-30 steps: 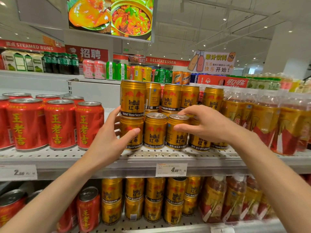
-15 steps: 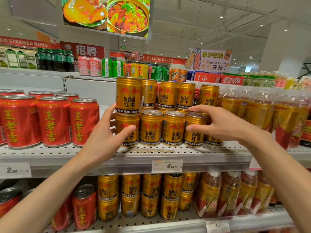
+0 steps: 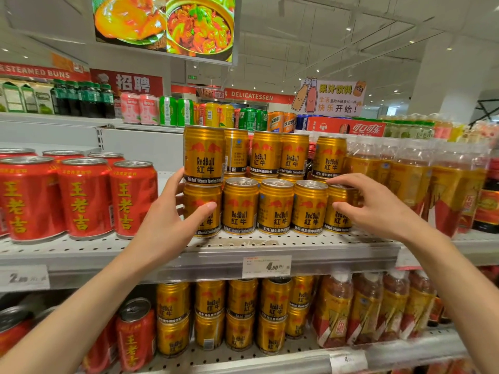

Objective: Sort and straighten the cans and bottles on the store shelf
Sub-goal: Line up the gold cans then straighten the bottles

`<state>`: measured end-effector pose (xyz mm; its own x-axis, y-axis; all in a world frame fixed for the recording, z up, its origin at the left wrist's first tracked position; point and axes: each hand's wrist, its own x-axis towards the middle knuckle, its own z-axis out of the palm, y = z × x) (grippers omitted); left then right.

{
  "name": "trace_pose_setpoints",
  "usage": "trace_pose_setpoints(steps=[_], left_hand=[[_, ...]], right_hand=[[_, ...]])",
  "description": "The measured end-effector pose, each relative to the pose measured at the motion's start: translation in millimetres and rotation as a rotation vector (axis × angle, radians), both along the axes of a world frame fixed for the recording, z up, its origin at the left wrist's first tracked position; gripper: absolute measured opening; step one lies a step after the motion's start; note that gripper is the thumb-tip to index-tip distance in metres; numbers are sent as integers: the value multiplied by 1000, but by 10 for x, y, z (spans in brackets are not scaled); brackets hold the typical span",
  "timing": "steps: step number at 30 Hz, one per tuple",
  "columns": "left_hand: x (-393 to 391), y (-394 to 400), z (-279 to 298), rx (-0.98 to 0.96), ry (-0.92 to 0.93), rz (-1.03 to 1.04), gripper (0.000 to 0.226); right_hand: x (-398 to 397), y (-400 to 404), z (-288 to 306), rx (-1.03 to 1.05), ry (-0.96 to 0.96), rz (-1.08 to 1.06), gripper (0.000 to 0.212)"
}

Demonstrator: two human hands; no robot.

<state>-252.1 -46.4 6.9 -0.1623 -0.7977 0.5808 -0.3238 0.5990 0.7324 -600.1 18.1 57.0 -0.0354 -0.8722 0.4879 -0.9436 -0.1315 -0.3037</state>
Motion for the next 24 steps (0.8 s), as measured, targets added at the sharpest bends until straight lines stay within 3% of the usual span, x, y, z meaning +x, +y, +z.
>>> trace_pose_setpoints(steps=[12,19,24], left_hand=[[10,-36,-53,-88,-101,75,77],[-6,61,-115,-164,-111,152,80],[-27,326,-256,-209,-3,201,60]], right_hand=[[112,-44,-227,-126,-77,-24,43],[159,10,-300,-129,-178,-36,53],[111,179,-422,-182,-380,-9,64]])
